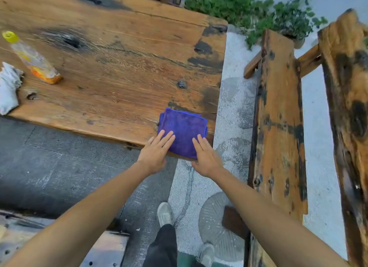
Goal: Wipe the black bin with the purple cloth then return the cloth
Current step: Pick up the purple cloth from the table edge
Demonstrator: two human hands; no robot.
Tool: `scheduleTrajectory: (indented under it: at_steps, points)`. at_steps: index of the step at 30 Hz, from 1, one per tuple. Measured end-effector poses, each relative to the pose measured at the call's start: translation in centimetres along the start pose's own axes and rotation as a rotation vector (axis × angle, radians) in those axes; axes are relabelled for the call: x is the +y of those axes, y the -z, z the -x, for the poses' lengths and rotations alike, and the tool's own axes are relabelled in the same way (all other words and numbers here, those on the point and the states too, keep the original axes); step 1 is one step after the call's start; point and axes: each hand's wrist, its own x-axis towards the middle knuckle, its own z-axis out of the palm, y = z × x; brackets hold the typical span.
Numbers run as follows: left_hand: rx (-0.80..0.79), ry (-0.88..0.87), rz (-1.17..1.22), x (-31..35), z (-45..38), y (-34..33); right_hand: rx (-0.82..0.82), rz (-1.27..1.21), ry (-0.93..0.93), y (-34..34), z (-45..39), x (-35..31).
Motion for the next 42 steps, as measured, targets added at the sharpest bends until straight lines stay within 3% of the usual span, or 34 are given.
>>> scheduleTrajectory:
  at_steps: [9, 19, 26, 31, 39, 42]
  points:
    - [-0.036, -0.077, -0.125, -1.6, -4.7, -3.4, -0.065, 0.08, -0.018, -2.8, -4.6, -0.3]
    - [-0.021, -0.167, -0.168, -3.2, -3.6, -4.9, 0.047, 0.158, 0.061, -4.8, -2.9, 0.7]
    - [-0.158, -0.209, -0.268, -1.9, -2.0, -2.9, -0.123, 0.109, 0.098, -2.4, -1.1, 1.7]
    - [-0.178, -0.182, -0.025, -0.9, 0.2, -0.3, -0.272, 0.112, 0.109, 0.6, 1.1, 2.4]
    - [-0.073, 0.006, 0.155, 4.3, 7.3, 3.1, -0.234, 0.055, 0.194, 4.4, 6.9, 2.9]
    - [0.001, 0.069, 0.291, 7.2, 10.8, 4.0, -0.227, -0.08, 0.246, 5.7, 10.5, 3.1]
